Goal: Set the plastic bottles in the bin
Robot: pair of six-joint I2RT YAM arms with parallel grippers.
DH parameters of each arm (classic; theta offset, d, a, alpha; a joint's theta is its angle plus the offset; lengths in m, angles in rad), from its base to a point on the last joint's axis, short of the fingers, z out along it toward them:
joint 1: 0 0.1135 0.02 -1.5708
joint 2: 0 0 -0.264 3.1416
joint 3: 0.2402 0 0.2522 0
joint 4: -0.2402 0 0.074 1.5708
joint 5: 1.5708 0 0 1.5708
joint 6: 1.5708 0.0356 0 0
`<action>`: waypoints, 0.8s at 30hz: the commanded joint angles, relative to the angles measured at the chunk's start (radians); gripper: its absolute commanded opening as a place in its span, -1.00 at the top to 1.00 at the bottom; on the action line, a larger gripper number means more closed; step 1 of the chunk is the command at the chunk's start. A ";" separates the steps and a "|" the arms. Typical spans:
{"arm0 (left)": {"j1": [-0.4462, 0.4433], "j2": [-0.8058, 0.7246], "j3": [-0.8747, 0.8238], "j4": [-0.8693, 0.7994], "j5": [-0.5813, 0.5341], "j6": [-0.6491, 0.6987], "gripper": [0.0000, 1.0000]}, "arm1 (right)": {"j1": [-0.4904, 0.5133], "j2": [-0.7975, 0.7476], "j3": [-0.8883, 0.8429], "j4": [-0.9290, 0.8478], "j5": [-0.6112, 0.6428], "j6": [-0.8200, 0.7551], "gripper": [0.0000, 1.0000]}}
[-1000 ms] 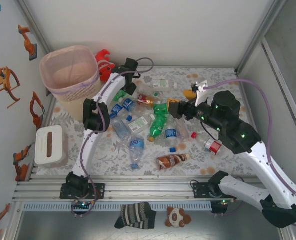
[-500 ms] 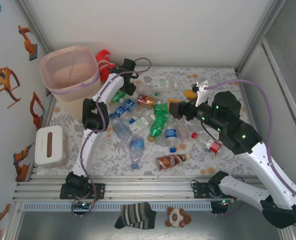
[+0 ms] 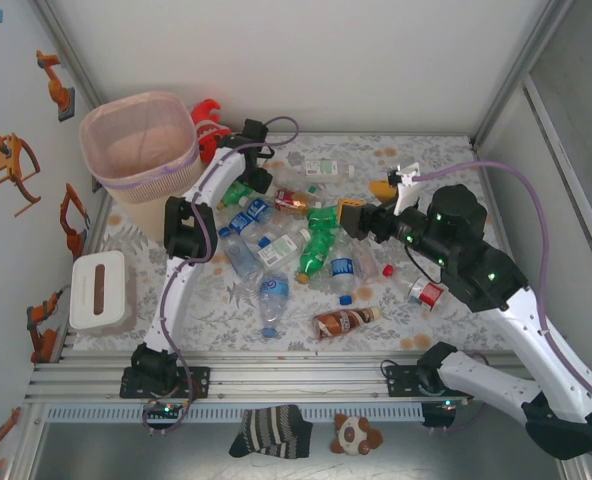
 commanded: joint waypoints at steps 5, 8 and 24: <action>0.015 0.020 0.009 -0.016 0.052 -0.020 -0.37 | 0.005 -0.017 -0.008 0.001 0.014 0.006 -0.68; 0.014 0.008 0.009 -0.016 0.049 -0.017 -0.31 | 0.005 -0.017 -0.005 0.004 0.014 0.008 -0.68; -0.004 -0.204 0.015 -0.001 0.057 0.017 -0.25 | 0.005 -0.011 -0.002 0.012 0.010 0.000 -0.68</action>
